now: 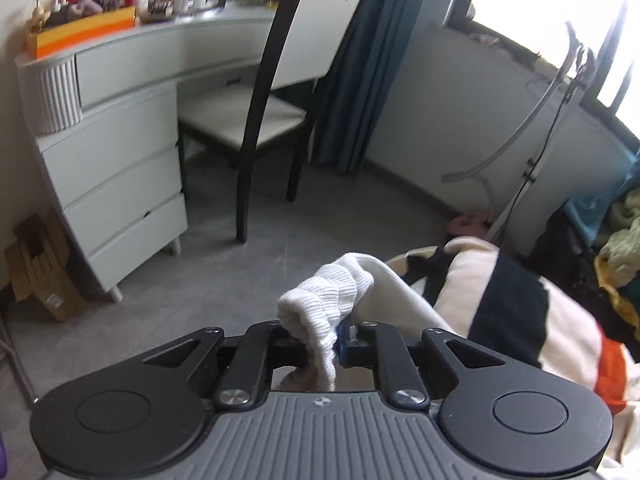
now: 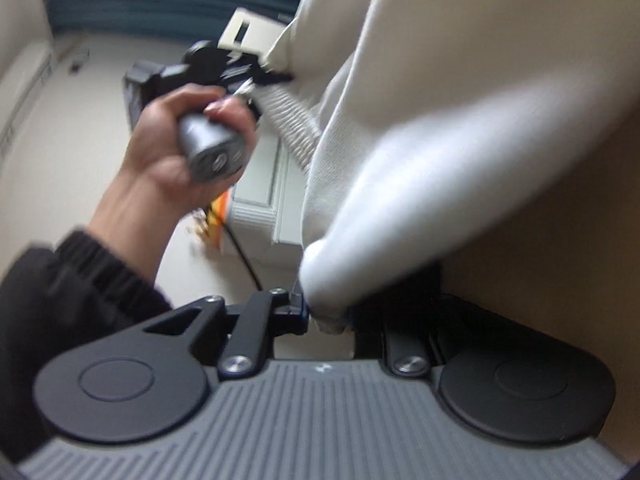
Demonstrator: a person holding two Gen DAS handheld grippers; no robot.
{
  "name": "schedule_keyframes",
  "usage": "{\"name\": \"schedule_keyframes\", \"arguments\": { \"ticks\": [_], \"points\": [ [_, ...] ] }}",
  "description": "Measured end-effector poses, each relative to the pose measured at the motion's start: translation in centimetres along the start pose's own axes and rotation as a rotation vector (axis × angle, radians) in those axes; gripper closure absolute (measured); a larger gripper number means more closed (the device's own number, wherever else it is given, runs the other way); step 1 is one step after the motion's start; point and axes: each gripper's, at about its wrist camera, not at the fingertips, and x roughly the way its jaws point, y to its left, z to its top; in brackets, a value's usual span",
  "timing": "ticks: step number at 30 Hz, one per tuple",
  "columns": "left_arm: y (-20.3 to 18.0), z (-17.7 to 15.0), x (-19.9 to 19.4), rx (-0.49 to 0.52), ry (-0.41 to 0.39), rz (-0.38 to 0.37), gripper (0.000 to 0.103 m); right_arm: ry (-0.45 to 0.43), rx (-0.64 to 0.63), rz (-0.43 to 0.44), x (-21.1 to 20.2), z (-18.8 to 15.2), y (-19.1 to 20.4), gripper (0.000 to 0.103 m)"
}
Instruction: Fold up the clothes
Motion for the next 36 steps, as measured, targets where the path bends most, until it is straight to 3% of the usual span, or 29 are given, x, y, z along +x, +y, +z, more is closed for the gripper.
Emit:
{"name": "schedule_keyframes", "arguments": {
  "ticks": [2,4,5,6,7,8,11,13,18,25,31,34,36],
  "points": [
    [0.2,-0.3,-1.2,0.024,-0.003,-0.009,0.084,0.024,-0.073,-0.028,-0.1,-0.1,1.5,0.078],
    [0.4,-0.8,-3.1,0.041,0.004,-0.013,0.081,0.047,-0.11,-0.039,-0.6,-0.2,2.8,0.071],
    [0.3,-1.0,-4.3,0.056,0.003,-0.009,0.075,0.063,-0.115,-0.039,-1.0,-0.4,3.3,0.055],
    [0.1,-1.4,-5.9,0.077,-0.004,-0.001,0.071,0.074,-0.107,-0.034,-1.4,-0.7,3.8,0.029],
    [-0.2,-1.8,-7.6,0.095,-0.019,0.004,0.06,0.072,-0.107,-0.033,-2.1,-1.1,4.5,0.017],
    [-0.6,-2.2,-9.5,0.109,-0.046,0.005,0.049,0.056,-0.134,-0.03,-3.0,-1.7,5.2,0.011],
    [-2.1,-4.0,-15.3,0.164,-0.124,-0.024,0.032,0.031,-0.291,-0.029,-6.0,-3.5,7.8,0.012],
    [-3.2,-5.9,-19.1,0.202,-0.162,-0.058,0.028,0.0,-0.361,-0.035,-8.8,-4.2,9.1,0.012],
    [-5.8,-12.5,-28.2,0.266,-0.221,-0.169,0.028,-0.158,-0.537,-0.153,-17.6,-5.5,11.4,0.013],
    [-9.0,-26.8,-37.9,0.449,-0.296,-0.353,0.028,-0.442,-0.731,-0.394,-32.9,-6.7,8.9,0.013],
    [-11.6,-38.5,-41.3,0.447,-0.295,-0.474,0.028,-0.65,-0.803,-0.554,-39.9,-7.0,4.9,0.013],
    [-11.9,-43.7,-40.1,0.418,-0.264,-0.498,0.028,-0.725,-0.882,-0.587,-42.7,-8.0,1.9,0.014],
    [-12.1,-46.6,-38.7,0.441,-0.273,-0.475,0.029,-0.743,-0.83,-0.636,-43.6,-7.8,-1.4,0.014]
  ]
}}
